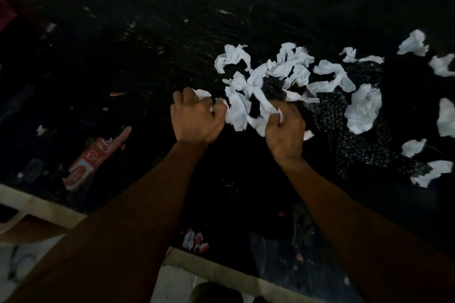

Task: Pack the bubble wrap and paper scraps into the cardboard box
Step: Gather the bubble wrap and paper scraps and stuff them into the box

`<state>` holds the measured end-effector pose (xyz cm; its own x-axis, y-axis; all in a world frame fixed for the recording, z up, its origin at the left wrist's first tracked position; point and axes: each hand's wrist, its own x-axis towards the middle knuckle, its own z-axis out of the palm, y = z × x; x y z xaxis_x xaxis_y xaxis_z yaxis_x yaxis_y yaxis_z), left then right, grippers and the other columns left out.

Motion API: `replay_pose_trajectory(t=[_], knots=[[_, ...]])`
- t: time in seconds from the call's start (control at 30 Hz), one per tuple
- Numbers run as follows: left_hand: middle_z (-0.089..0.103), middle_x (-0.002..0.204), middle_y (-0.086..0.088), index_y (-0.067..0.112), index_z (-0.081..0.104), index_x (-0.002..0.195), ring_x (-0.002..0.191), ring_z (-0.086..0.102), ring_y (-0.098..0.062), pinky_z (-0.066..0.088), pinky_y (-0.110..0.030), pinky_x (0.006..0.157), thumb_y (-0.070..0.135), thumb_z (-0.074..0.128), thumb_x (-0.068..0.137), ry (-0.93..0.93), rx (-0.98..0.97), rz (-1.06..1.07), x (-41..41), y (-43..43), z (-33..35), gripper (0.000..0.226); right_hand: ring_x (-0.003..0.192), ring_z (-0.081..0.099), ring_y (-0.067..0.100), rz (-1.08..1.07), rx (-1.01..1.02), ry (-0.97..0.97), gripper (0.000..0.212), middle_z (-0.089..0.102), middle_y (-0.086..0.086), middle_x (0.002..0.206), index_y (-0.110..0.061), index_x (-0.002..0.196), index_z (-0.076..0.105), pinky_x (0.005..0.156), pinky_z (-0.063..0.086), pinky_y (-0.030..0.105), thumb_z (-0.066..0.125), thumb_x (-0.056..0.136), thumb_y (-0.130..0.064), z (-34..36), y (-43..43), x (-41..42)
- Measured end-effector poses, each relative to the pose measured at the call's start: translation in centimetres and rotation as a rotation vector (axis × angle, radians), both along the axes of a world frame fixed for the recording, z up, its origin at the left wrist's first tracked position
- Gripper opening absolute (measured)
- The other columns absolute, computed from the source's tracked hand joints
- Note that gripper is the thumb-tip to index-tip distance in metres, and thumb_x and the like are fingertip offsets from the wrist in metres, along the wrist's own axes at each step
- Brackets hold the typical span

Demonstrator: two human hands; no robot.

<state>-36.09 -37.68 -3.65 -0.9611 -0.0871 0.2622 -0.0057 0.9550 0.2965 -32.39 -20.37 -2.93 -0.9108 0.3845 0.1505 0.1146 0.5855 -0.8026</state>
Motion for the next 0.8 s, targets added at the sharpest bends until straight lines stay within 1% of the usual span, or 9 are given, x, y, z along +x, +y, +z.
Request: replay_pose_trajectory(t=[0.1, 0.23, 0.37, 0.47, 0.53, 0.6, 0.67, 0.73, 0.8], knots=[[0.056, 0.100, -0.021, 0.008, 0.074, 0.078, 0.091, 0.049, -0.039, 0.046, -0.041, 0.069, 0.043, 0.057, 0.082, 0.033, 0.019, -0.065, -0.1, -0.2, -0.8, 0.039, 0.104, 0.048, 0.035, 0.034, 0.295, -0.110, 0.047, 0.064, 0.011, 0.103, -0.016, 0.098, 0.073, 0.092, 0.030, 0.045, 0.034, 0.076, -0.031, -2.1, 0.2, 0.9], [0.055, 0.102, -0.022, 0.003, 0.065, 0.062, 0.101, 0.042, -0.031, 0.042, -0.046, 0.083, 0.022, 0.068, 0.071, 0.201, 0.050, -0.274, -0.6, -0.6, -1.8, 0.021, 0.113, 0.040, 0.030, -0.025, 0.386, -0.097, 0.031, 0.057, 0.005, 0.111, -0.024, 0.082, 0.072, 0.098, 0.025, 0.046, 0.046, 0.075, -0.037, -2.8, 0.0, 1.1], [0.054, 0.122, -0.022, 0.006, 0.056, 0.063, 0.112, 0.045, -0.033, 0.041, -0.041, 0.092, 0.015, 0.067, 0.067, 0.079, 0.202, -0.315, -1.1, -0.4, -2.5, 0.015, 0.115, 0.037, 0.029, 0.018, 0.429, -0.006, 0.031, 0.051, 0.011, 0.119, -0.021, 0.081, 0.068, 0.097, 0.029, 0.042, 0.064, 0.078, -0.051, -3.2, 0.1, 1.1], [0.056, 0.110, -0.015, 0.006, 0.054, 0.089, 0.093, 0.056, -0.032, 0.052, -0.043, 0.080, 0.008, 0.061, 0.070, 0.005, 0.383, -0.334, -0.9, -0.3, -2.1, 0.020, 0.116, 0.036, 0.031, 0.115, 0.353, 0.021, 0.025, 0.041, 0.019, 0.127, -0.012, 0.084, 0.064, 0.094, 0.037, 0.034, 0.068, 0.076, -0.036, -3.2, 0.4, 1.0], [0.053, 0.114, -0.014, 0.008, 0.050, 0.115, 0.095, 0.056, -0.029, 0.051, -0.040, 0.081, 0.017, 0.055, 0.080, 0.007, 0.444, -0.329, -0.9, 0.2, -1.8, 0.037, 0.114, 0.042, 0.029, 0.191, 0.288, -0.014, 0.020, 0.033, 0.019, 0.133, -0.011, 0.089, 0.062, 0.095, 0.038, 0.025, 0.064, 0.076, -0.026, -2.9, 0.6, 1.2], [0.052, 0.121, -0.013, 0.011, 0.046, 0.129, 0.103, 0.056, -0.027, 0.048, -0.039, 0.089, 0.024, 0.052, 0.086, 0.006, 0.400, -0.327, -0.9, 0.4, -1.9, 0.046, 0.108, 0.048, 0.027, 0.257, 0.283, -0.036, 0.025, 0.031, 0.017, 0.134, -0.011, 0.097, 0.061, 0.091, 0.042, 0.026, 0.060, 0.074, -0.022, -2.5, 0.6, 1.6], [0.058, 0.117, -0.014, 0.007, 0.050, 0.129, 0.102, 0.056, -0.030, 0.046, -0.045, 0.090, 0.025, 0.043, 0.082, -0.040, 0.316, -0.318, -0.9, 0.3, -2.2, 0.051, 0.102, 0.052, 0.023, 0.290, 0.288, -0.047, 0.032, 0.033, 0.015, 0.135, -0.011, 0.104, 0.059, 0.085, 0.046, 0.028, 0.062, 0.072, -0.017, -2.2, 0.7, 1.9], [0.062, 0.106, -0.017, 0.004, 0.058, 0.120, 0.094, 0.057, -0.035, 0.048, -0.047, 0.082, 0.025, 0.039, 0.073, -0.056, 0.242, -0.311, -0.8, 0.2, -2.3, 0.055, 0.104, 0.052, 0.019, 0.290, 0.290, -0.057, 0.040, 0.039, 0.015, 0.134, -0.010, 0.111, 0.059, 0.084, 0.044, 0.025, 0.066, 0.071, -0.011, -2.1, 0.9, 1.7], [0.062, 0.100, -0.017, 0.005, 0.065, 0.109, 0.089, 0.057, -0.037, 0.049, -0.046, 0.077, 0.028, 0.039, 0.074, -0.042, 0.213, -0.284, -0.8, 0.2, -2.3, 0.050, 0.104, 0.054, 0.028, 0.298, 0.328, -0.047, 0.044, 0.052, 0.016, 0.122, -0.007, 0.114, 0.059, 0.088, 0.046, 0.031, 0.061, 0.071, -0.014, -2.2, 1.2, 1.3]])
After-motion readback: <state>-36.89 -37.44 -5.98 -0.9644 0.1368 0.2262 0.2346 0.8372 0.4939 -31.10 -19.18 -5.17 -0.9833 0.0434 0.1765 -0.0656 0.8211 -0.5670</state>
